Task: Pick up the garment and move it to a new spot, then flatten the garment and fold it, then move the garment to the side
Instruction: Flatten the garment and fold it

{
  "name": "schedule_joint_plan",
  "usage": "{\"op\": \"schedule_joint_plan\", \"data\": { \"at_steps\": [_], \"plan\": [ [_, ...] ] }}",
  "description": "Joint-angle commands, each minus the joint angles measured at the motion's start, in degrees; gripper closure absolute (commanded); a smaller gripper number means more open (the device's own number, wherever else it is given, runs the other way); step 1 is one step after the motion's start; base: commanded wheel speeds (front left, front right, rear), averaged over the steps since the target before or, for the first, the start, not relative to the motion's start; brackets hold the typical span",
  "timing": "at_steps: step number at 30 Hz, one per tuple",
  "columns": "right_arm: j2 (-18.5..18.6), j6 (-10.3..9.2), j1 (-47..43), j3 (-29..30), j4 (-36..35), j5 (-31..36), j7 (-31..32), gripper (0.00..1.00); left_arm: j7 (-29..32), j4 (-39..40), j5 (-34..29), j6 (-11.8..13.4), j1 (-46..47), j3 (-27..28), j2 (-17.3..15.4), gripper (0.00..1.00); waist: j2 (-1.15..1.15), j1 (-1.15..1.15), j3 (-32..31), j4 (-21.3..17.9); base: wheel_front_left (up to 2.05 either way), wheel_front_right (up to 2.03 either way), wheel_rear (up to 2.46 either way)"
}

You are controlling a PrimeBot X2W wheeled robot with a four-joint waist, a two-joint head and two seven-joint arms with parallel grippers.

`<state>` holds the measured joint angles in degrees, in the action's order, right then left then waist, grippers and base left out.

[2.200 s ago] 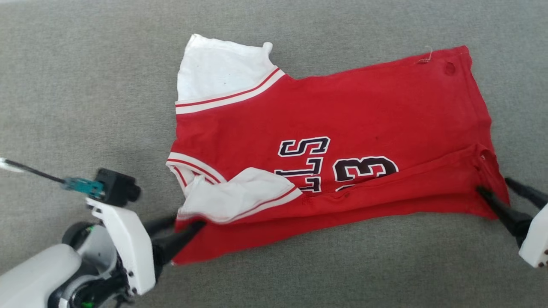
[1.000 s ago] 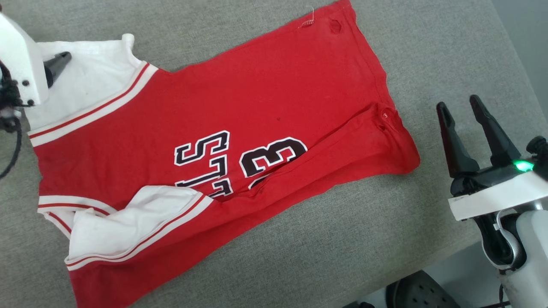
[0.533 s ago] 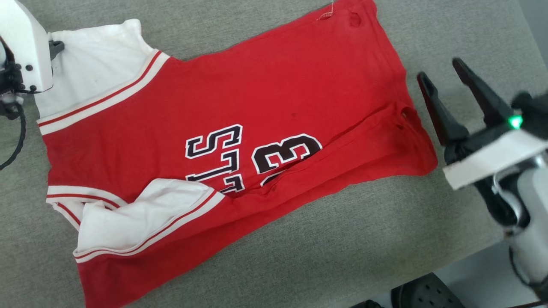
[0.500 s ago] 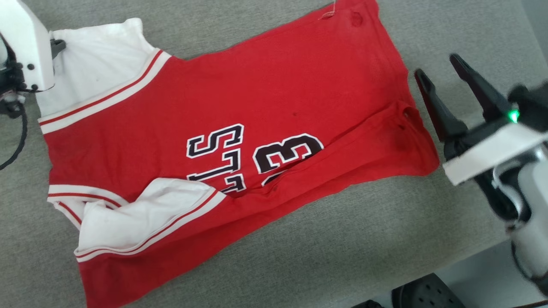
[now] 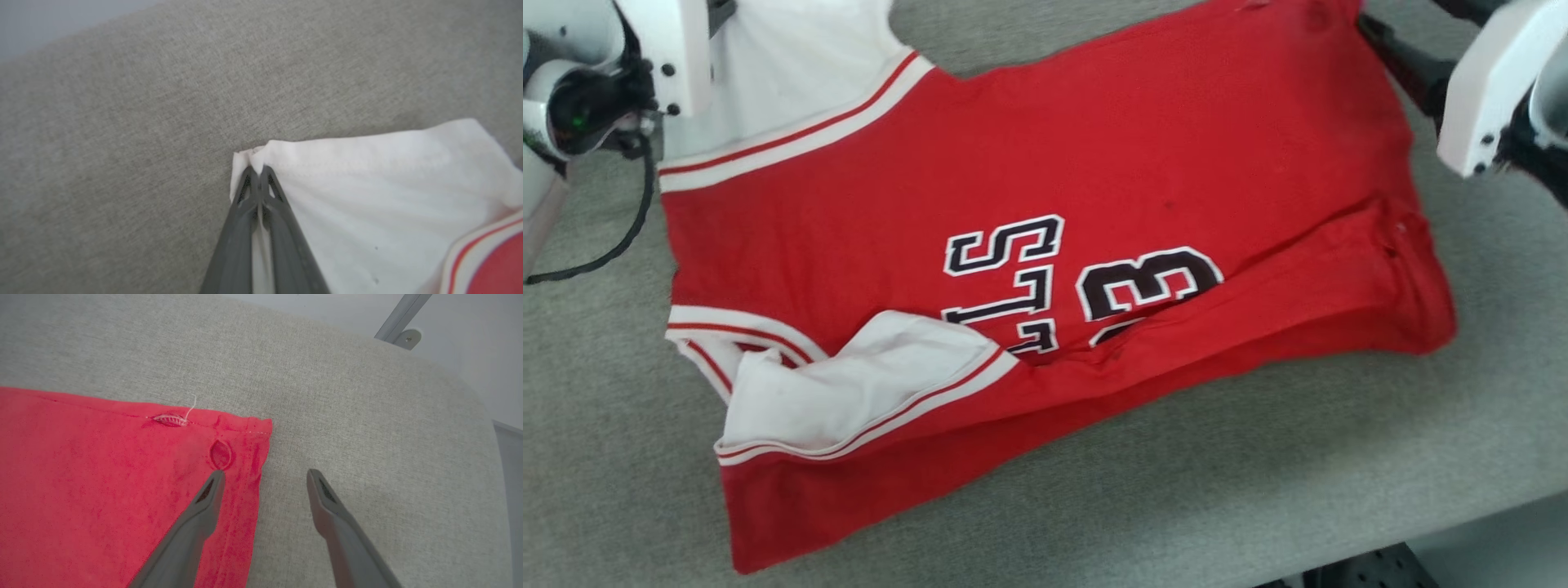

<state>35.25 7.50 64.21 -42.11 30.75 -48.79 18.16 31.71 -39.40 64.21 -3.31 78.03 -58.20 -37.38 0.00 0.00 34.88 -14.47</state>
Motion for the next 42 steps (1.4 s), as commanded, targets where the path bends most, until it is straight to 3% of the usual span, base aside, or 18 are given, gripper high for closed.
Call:
{"op": "schedule_joint_plan", "data": {
  "at_steps": [1, 8, 9, 11, 12, 21, 27, 35, 42],
  "plan": [
    [-0.41, -0.03, 1.55, -0.80, 1.37, -1.53, 1.31, 0.00, 0.15, -0.51, -0.37, -0.45, -2.37, -1.89, 2.28, 1.00, 0.00, 0.00, 1.08, 1.21, 0.00, 0.00, 0.00],
    [-1.11, -0.03, 7.64, -6.68, 8.08, -6.34, 7.09, 0.00, -1.70, -1.25, -0.39, -1.26, -2.02, -1.96, 5.28, 1.00, 0.00, 0.00, 2.34, 3.64, 0.00, 0.00, 0.00],
    [-1.00, -0.03, 8.02, -7.25, 8.63, -6.74, 6.70, 0.19, -2.01, -1.43, -0.29, -1.46, -2.08, -1.93, 5.59, 1.00, 0.00, 0.00, 2.34, 3.94, 0.00, 0.00, 0.00],
    [-1.00, -0.03, 8.41, -8.02, 9.28, -8.23, 5.89, 0.83, -3.09, -1.63, 0.34, -1.91, -2.33, -1.49, 6.17, 1.00, 0.00, 0.00, 2.17, 4.47, 0.00, 0.00, 0.00],
    [-1.02, -0.03, 8.56, -8.18, 9.27, -9.25, 5.19, 1.00, -3.61, -1.77, 0.71, -2.10, -2.54, -1.20, 6.43, 1.00, 0.00, 0.00, 1.97, 4.65, 0.00, 0.00, 0.00],
    [1.94, -0.03, 7.47, -11.19, 8.55, -13.36, -0.48, 1.00, -11.11, -1.34, 3.59, -3.61, -4.23, 1.95, 7.36, 1.00, 0.00, 0.00, -2.46, 6.65, 0.00, 0.00, 0.00],
    [7.73, -0.03, 3.22, -13.99, 2.87, -15.11, -6.54, 1.00, -18.20, 5.13, 6.46, -4.19, -9.94, 3.50, 6.78, 1.00, 0.00, 0.00, -8.13, 9.80, 0.00, 0.00, 0.00],
    [16.31, -0.03, -7.51, -15.41, -5.52, -18.03, -12.84, 1.00, -25.40, 22.26, 9.07, -4.21, -22.76, 2.94, 0.93, 1.00, 0.00, 0.00, -13.09, 12.93, 0.00, 0.00, 0.00],
    [22.15, -0.03, -18.68, -14.01, -10.52, -20.19, -17.70, 1.00, -33.39, 38.61, 10.39, 0.67, -37.51, 3.70, -7.73, 1.00, 0.00, 0.00, -14.30, 13.16, 0.00, 0.00, 0.00]
  ]
}}
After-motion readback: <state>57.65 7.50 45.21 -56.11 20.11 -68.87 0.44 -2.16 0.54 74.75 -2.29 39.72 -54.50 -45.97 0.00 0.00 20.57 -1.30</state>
